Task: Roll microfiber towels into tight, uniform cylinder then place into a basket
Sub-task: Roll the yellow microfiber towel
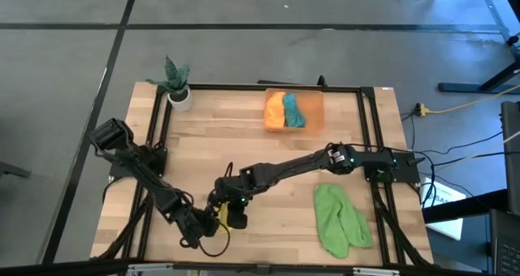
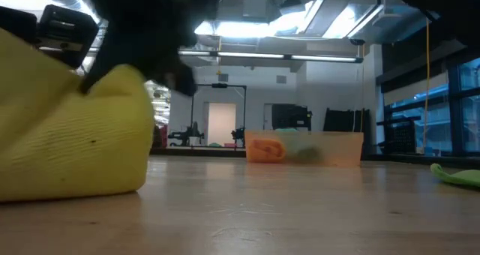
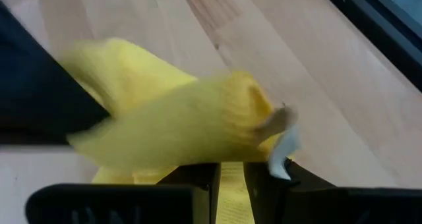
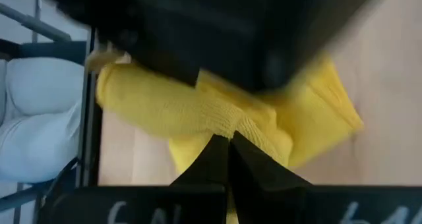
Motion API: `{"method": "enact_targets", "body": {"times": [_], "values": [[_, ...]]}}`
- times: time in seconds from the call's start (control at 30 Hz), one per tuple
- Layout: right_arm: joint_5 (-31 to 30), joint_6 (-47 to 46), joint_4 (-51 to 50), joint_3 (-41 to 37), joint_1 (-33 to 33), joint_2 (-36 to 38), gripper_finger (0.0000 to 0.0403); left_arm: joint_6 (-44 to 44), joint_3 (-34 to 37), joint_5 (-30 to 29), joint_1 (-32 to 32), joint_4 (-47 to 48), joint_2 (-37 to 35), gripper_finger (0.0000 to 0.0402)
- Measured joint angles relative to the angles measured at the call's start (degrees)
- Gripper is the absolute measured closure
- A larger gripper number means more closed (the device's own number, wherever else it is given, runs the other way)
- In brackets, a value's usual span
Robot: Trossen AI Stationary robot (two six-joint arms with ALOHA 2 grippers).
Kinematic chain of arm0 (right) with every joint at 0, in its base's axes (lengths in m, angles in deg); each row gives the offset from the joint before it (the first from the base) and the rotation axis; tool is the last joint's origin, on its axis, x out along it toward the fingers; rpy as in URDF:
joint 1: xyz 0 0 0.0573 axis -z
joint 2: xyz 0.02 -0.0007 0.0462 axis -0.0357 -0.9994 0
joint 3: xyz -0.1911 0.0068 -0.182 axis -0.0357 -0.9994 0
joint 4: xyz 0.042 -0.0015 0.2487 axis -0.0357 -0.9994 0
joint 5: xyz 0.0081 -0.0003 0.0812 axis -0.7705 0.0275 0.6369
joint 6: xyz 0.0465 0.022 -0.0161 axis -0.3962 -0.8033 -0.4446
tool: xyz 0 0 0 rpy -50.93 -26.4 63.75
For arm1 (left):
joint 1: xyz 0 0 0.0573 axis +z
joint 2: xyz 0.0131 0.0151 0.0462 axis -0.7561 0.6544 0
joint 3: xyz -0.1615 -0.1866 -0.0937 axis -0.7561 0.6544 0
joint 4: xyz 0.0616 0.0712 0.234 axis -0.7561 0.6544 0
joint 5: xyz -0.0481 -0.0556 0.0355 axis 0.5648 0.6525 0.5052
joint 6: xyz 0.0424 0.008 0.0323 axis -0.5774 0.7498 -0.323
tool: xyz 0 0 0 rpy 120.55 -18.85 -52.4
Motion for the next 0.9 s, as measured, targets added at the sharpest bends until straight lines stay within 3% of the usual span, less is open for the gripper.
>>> {"method": "enact_targets", "body": {"times": [0.23, 0.5, 0.9], "values": [[1.2, 0.8, 2.1, 0.0, 0.6, -2.1, 0.0397, 0.4, 0.2, 0.1, 0.4, -0.2, 0.0, 0.0347], [-1.7, 0.8, 2.8, 0.0, 1.1, -2.1, 0.0397, 4.3, 0.2, 3.0, 0.1, 3.0, 0.0, 0.0347], [-2.8, 0.8, 2.4, 0.0, 1.4, -2.7, 0.0397, 12.6, -8.5, 3.0, -2.9, 23.5, -0.1, 0.0347]]}}
